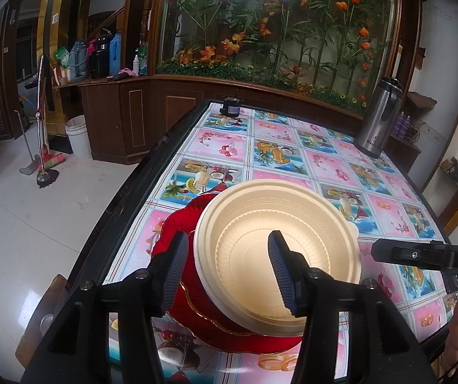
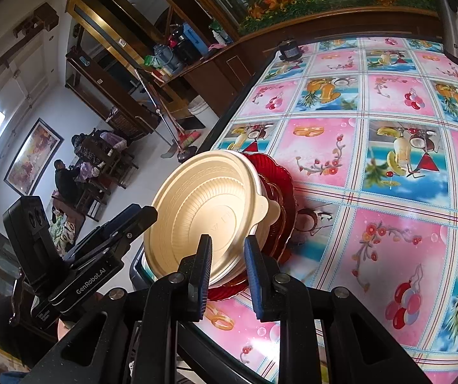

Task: Organize plates and bowls
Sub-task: 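Carry the cream bowl over the stacked plates and bowls with the left gripper, then lower the cream bowl into the white bowl and open the left gripper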

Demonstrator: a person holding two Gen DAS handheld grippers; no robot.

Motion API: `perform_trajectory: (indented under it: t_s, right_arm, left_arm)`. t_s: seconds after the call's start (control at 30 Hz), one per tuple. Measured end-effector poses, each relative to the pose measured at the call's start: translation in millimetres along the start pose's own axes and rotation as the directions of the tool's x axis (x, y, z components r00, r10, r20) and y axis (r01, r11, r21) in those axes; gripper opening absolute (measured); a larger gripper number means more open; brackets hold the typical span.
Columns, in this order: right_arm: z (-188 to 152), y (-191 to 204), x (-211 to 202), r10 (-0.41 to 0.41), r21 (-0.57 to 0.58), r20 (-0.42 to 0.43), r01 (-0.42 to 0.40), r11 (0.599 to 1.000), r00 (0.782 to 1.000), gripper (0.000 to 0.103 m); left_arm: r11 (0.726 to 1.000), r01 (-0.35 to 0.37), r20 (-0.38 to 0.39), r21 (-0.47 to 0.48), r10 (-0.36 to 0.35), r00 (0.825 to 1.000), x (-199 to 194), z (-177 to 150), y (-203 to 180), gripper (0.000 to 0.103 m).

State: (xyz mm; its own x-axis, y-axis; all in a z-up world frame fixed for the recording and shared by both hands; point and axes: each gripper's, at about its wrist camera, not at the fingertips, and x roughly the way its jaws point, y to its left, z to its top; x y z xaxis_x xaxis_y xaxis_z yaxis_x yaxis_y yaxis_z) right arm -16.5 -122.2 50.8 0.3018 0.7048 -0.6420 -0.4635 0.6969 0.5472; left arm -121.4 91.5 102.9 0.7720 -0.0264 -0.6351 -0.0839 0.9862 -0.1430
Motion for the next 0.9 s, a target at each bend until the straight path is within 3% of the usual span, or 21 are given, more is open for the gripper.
perform_trajectory:
  t_s: [0.77, 0.9]
  right_arm:
    - [-6, -17, -13, 0.003, 0.037, 0.032, -0.004, 0.999, 0.999, 0.029]
    - [-7, -20, -14, 0.001, 0.041, 0.033, -0.002, 0.999, 0.999, 0.030]
  left_arm:
    - [1.000, -0.002, 0.016, -0.010, 0.002, 1.000, -11, 4, -1, 0.057]
    - [1.000, -0.004, 0.017, -0.010, 0.004, 1.000, -13, 3, -1, 0.062]
